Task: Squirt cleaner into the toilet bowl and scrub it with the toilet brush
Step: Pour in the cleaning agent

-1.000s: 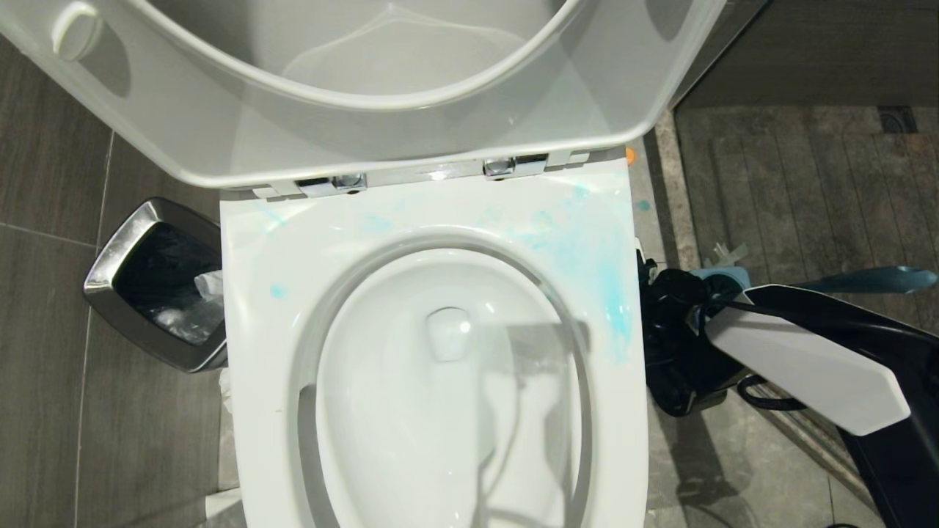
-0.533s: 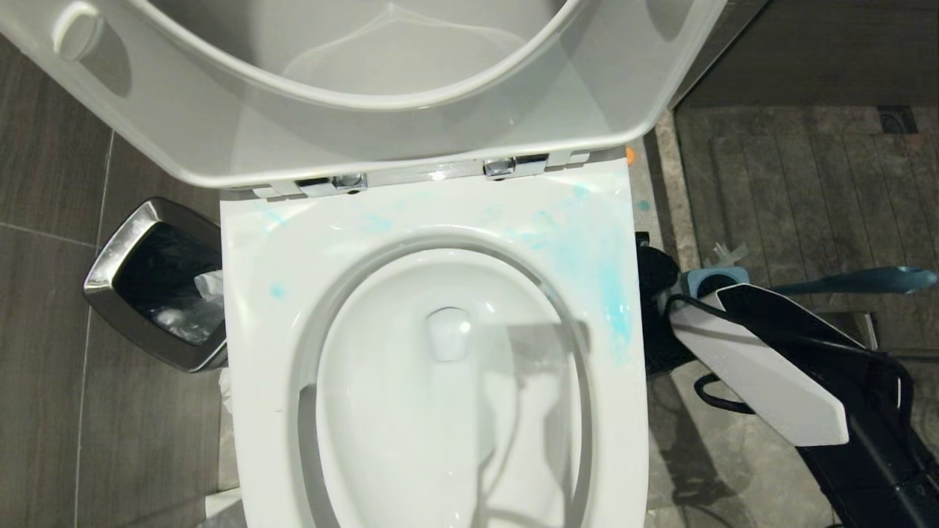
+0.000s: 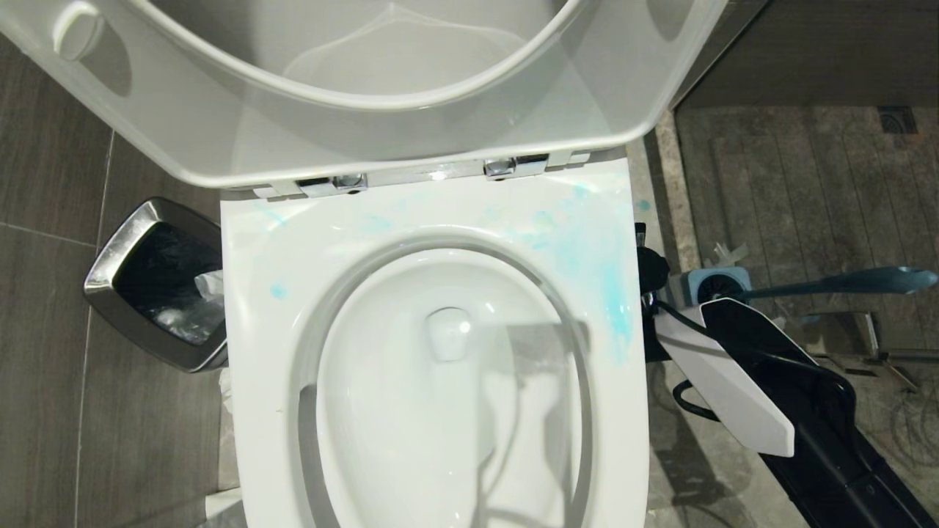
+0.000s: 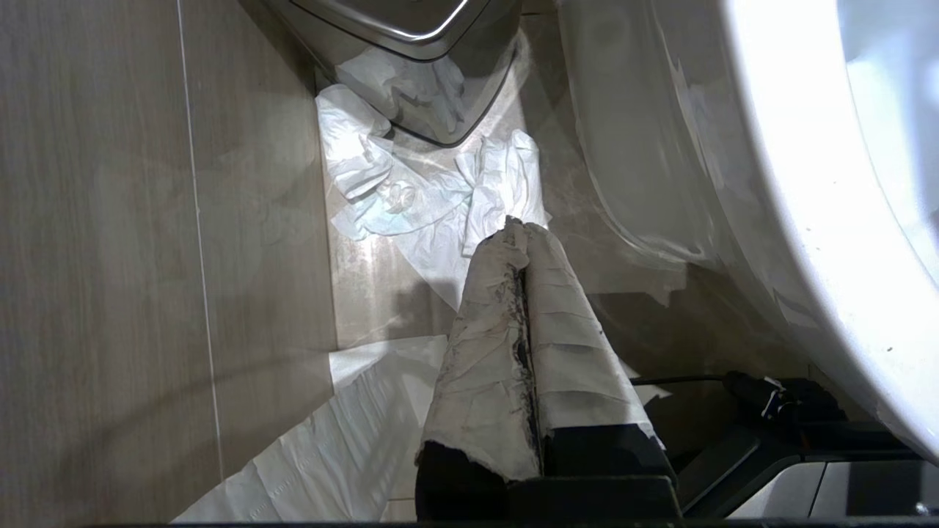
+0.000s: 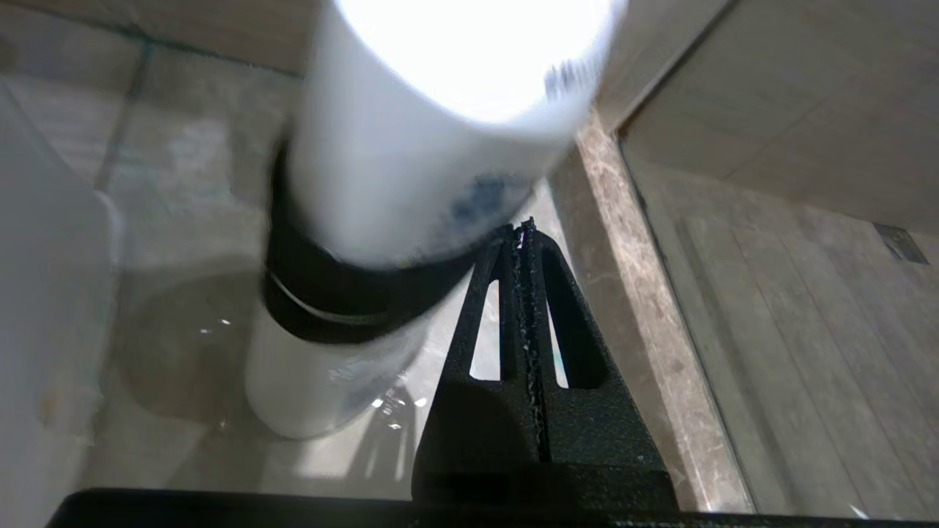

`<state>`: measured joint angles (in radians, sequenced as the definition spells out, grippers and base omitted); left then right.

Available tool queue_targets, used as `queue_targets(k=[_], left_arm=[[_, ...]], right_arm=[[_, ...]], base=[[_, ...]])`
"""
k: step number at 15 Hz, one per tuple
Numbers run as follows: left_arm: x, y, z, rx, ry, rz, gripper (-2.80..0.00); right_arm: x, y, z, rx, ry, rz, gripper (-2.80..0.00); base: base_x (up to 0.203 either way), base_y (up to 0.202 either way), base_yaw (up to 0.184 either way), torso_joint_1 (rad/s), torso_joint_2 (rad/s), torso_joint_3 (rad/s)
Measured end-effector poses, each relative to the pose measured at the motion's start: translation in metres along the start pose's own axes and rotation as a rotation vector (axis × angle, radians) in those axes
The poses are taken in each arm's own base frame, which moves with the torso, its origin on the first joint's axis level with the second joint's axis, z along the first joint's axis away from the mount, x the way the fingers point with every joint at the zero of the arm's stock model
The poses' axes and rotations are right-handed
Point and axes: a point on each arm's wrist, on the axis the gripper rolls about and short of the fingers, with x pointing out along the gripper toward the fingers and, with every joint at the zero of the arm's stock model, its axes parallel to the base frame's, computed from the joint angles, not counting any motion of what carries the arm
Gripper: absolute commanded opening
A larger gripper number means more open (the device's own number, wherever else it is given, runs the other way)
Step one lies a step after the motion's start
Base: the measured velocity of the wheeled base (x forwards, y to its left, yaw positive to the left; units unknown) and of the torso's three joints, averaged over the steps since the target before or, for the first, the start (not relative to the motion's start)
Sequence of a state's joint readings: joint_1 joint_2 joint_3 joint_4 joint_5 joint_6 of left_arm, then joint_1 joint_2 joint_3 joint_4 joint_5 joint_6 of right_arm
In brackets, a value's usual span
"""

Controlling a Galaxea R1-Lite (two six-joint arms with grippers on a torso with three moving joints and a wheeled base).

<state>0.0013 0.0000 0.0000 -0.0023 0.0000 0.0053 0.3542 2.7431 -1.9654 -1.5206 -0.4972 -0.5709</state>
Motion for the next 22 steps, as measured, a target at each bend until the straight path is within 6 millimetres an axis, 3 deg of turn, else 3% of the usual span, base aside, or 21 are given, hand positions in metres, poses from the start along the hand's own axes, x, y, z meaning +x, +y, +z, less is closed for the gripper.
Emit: queue_targets(k=[10,12,15,18,22], left_arm=[[0.000,0.000,0.000,0.000,0.000,0.000,-2.80],[0.000,0.000,0.000,0.000,0.000,0.000,-2.80],[0.000,0.000,0.000,0.001,0.000,0.000,-2.80],[0.000,0.000,0.000,0.000,0.000,0.000,-2.80],[0.000,0.000,0.000,0.000,0.000,0.000,-2.80]], right_arm=[[-0.005,-0.004,-0.019,0.044,0.048,-0.002,-2.80],[-0.017,-0.006,-0.025,0.037,0.119,0.027,-2.80],[-0.062,-0.014,-0.033,-0.002,0.311,0.142,-2.80],[-0.100,-0.026,-0.013,0.039,0.443,0.221,-2.80],[-0.103,-0.031,0.019,0.101,0.434,0.234,-2.80]], base=[[0.000,0.000,0.000,0.000,0.00,0.000],[0.000,0.000,0.000,0.000,0.00,0.000],[0.000,0.000,0.000,0.000,0.00,0.000],[0.000,0.000,0.000,0.000,0.00,0.000],[0.000,0.000,0.000,0.000,0.00,0.000]])
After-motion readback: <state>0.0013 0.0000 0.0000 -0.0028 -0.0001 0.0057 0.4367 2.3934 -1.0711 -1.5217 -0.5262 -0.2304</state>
